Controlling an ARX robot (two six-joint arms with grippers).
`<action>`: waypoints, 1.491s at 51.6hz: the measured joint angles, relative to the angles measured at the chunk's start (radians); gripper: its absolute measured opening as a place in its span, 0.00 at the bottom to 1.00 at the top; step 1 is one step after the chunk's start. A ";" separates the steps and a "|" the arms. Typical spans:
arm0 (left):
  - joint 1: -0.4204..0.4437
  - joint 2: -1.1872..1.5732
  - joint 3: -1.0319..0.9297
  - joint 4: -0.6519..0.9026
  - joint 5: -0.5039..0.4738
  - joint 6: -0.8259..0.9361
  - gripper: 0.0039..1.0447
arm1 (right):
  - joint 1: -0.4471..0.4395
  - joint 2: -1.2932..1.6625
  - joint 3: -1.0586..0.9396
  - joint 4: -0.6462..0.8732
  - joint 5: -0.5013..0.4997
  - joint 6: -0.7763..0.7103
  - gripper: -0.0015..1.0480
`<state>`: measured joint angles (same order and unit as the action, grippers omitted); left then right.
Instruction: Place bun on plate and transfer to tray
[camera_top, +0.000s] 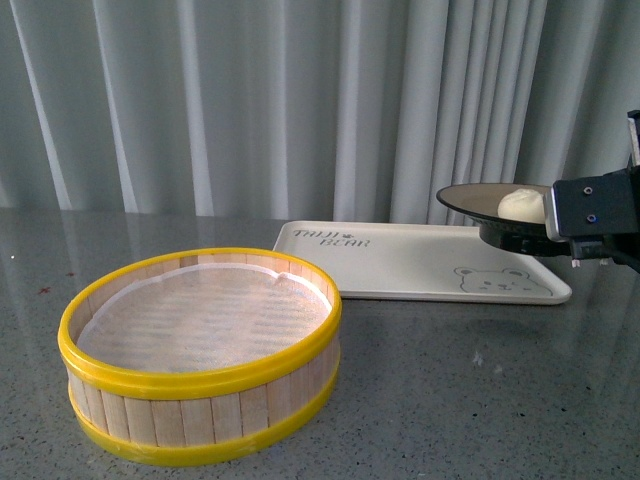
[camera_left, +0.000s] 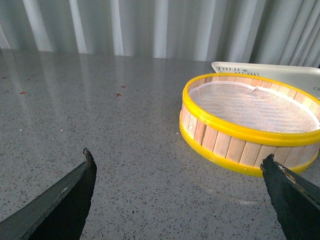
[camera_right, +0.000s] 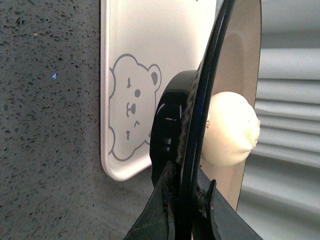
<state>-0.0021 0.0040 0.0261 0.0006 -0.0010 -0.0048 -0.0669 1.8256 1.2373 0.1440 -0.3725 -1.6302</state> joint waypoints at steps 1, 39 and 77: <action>0.000 0.000 0.000 0.000 0.000 0.000 0.94 | 0.000 0.014 0.019 -0.008 -0.005 -0.002 0.03; 0.000 0.000 0.000 0.000 0.000 0.000 0.94 | 0.056 0.347 0.425 -0.093 -0.038 0.056 0.03; 0.000 0.000 0.000 0.000 0.000 0.000 0.94 | 0.082 0.365 0.416 -0.198 -0.079 0.000 0.03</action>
<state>-0.0021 0.0040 0.0261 0.0006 -0.0010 -0.0048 0.0154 2.1906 1.6531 -0.0536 -0.4515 -1.6306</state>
